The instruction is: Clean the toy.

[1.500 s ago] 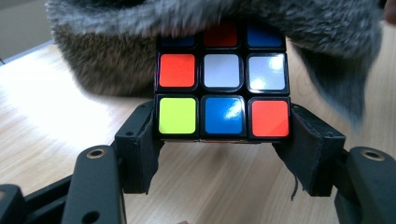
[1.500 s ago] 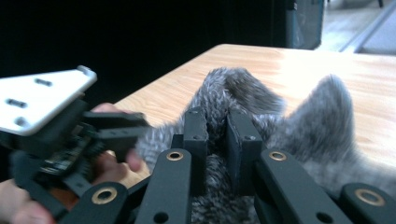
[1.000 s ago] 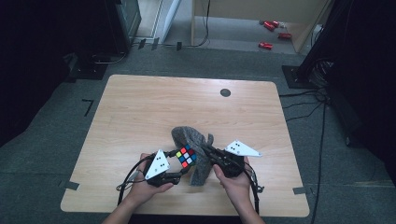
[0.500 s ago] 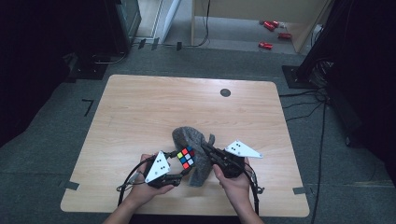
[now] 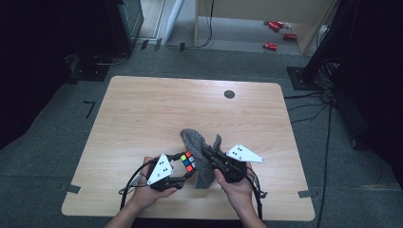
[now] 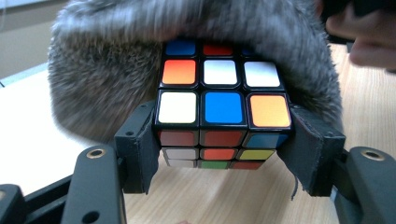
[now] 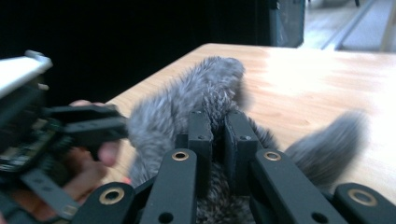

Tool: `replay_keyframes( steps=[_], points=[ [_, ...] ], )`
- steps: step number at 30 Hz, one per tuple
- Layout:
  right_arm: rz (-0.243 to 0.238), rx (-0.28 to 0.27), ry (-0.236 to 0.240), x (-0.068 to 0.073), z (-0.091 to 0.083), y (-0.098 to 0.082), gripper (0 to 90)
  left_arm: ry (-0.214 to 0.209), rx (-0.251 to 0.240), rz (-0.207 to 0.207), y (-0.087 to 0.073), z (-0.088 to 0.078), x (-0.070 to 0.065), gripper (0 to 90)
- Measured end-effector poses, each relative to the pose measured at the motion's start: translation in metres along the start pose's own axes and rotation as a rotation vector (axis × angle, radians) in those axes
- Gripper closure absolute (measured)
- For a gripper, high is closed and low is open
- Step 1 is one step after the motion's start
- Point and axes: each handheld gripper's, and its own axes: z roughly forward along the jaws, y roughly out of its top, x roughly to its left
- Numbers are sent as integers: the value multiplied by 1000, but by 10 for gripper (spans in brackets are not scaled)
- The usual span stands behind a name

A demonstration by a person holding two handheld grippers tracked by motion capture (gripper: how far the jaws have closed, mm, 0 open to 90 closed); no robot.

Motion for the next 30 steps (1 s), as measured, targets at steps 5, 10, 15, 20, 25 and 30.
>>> replay_keyframes(
  steps=[5, 10, 15, 20, 25, 30],
  points=[
    [29, 29, -10, -9, 3, -6, 840, -5, -38, -27, 1, -6, 5, 354],
    [18, 18, 1, -4, 0, -2, 842, -20, -31, -32, -1, -4, 6, 354],
    [-29, -2, 6, 6, -2, 2, 840, -15, -23, -3, 0, -1, -1, 355],
    [6, 15, -17, -5, 0, -3, 841, -12, -55, -21, 2, -8, 3, 355],
    [20, 48, -25, -9, 4, -8, 844, -30, -76, -52, 2, -10, 9, 354],
    [-6, 9, -1, 0, -2, 0, 845, -48, -63, -34, 1, -7, 5, 354]
  ],
)
